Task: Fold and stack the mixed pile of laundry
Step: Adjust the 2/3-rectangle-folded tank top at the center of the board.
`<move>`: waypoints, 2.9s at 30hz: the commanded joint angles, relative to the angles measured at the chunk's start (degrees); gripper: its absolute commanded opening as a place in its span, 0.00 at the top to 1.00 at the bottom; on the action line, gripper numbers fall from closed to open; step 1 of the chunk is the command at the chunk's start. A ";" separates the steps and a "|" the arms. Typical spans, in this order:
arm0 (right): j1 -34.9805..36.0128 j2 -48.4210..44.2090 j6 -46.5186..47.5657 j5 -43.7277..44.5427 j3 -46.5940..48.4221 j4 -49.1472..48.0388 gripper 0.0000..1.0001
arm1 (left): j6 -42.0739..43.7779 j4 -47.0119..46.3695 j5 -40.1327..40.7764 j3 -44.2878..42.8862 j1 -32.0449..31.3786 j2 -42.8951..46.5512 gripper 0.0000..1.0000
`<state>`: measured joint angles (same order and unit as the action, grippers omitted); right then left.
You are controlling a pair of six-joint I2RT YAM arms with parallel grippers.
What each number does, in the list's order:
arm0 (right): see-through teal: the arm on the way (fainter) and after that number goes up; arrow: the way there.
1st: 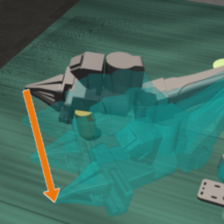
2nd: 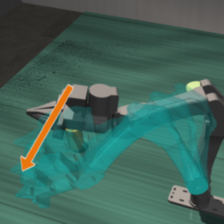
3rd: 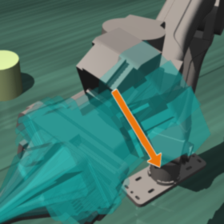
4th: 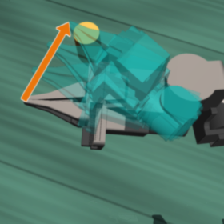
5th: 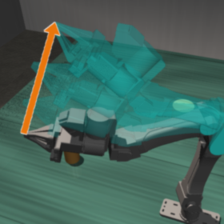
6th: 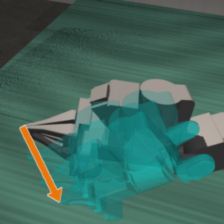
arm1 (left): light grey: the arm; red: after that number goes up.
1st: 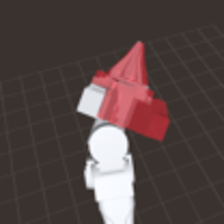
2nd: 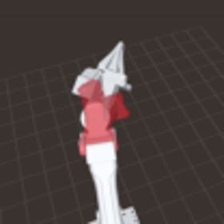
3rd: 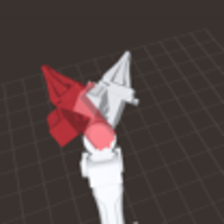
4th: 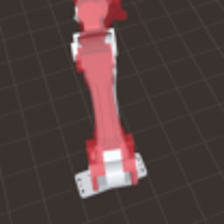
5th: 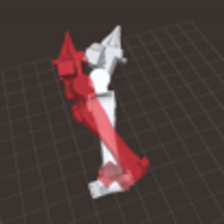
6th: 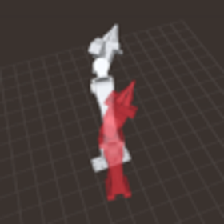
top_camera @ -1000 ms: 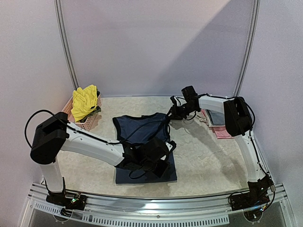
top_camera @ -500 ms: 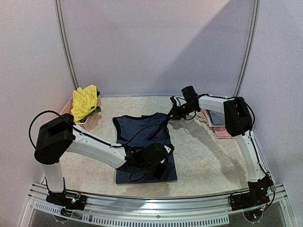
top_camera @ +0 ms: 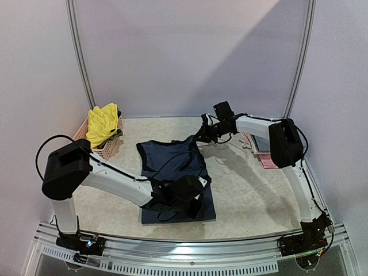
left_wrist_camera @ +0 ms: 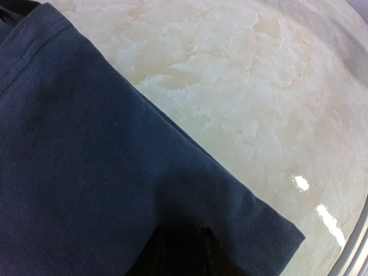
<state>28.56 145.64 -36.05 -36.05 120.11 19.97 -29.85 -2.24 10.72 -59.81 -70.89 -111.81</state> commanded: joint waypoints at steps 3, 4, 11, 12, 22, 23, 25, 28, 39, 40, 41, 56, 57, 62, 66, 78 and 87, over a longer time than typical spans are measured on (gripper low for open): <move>0.67 -1.09 -8.58 -0.69 4.77 -6.96 1.00 | -0.82 -1.55 -1.32 2.12 -1.18 -1.92 0.79; 0.71 -0.72 -9.96 -0.93 5.05 -8.13 1.00 | -0.83 -1.73 -1.38 2.23 -1.18 -1.92 0.79; 0.67 4.10 -17.74 -1.20 5.66 -15.40 0.99 | -0.75 -2.37 -2.16 2.40 -1.27 -2.17 0.79; 0.71 4.61 -18.73 -0.84 5.70 -16.29 0.98 | -0.75 -2.49 -2.28 2.48 -1.27 -2.16 0.79; 1.04 6.55 -21.44 0.62 7.53 -17.53 0.69 | -1.20 -3.46 -3.05 3.30 -1.44 -1.43 0.80; 1.09 6.58 -21.36 0.01 7.46 -17.71 0.66 | -1.17 -3.47 -3.30 3.15 -1.44 -1.17 0.79; 1.13 6.37 -21.26 -1.31 6.87 -18.99 0.63 | -0.88 -3.39 -4.12 2.76 -1.40 -0.39 0.80; 1.13 5.36 -22.25 -3.76 5.89 -22.23 0.61 | -0.50 -3.38 -5.48 2.64 -1.36 1.97 0.79; 1.55 5.16 -26.92 -3.94 5.00 -28.78 0.49 | -1.55 1.10 -10.12 5.04 0.52 17.20 0.72; 1.71 5.70 -27.52 -3.97 4.97 -29.09 0.48 | -2.10 1.90 -10.26 5.52 1.14 19.04 0.70; 1.79 6.45 -27.77 -3.97 4.85 -29.46 0.48 | -2.69 4.80 -10.24 5.77 1.83 21.33 0.68; 6.31 5.90 -21.04 2.85 -0.72 -25.86 0.42 | -1.26 14.22 1.35 10.62 15.91 36.02 0.60; 6.67 6.48 -21.19 3.11 -0.26 -26.05 0.42 | -0.89 14.27 1.40 10.26 16.58 35.77 0.60; 6.98 10.09 -21.80 4.03 1.66 -26.32 0.42 | 0.65 14.41 2.13 8.93 18.88 34.60 0.61; 6.96 8.53 -19.51 2.56 1.68 -26.26 0.41 | 0.83 16.13 5.09 9.25 21.46 34.64 0.61; 7.26 -7.40 -7.66 -1.98 -4.32 -20.52 0.29 | 0.43 14.60 4.72 12.43 37.12 29.22 0.54; 8.80 -25.15 1.17 6.34 -27.48 -20.63 0.27 | 1.40 12.80 2.07 6.74 46.22 18.19 0.58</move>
<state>36.34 126.15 -40.75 -34.76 101.47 -2.00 -29.65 12.49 14.70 -50.17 -28.03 -89.41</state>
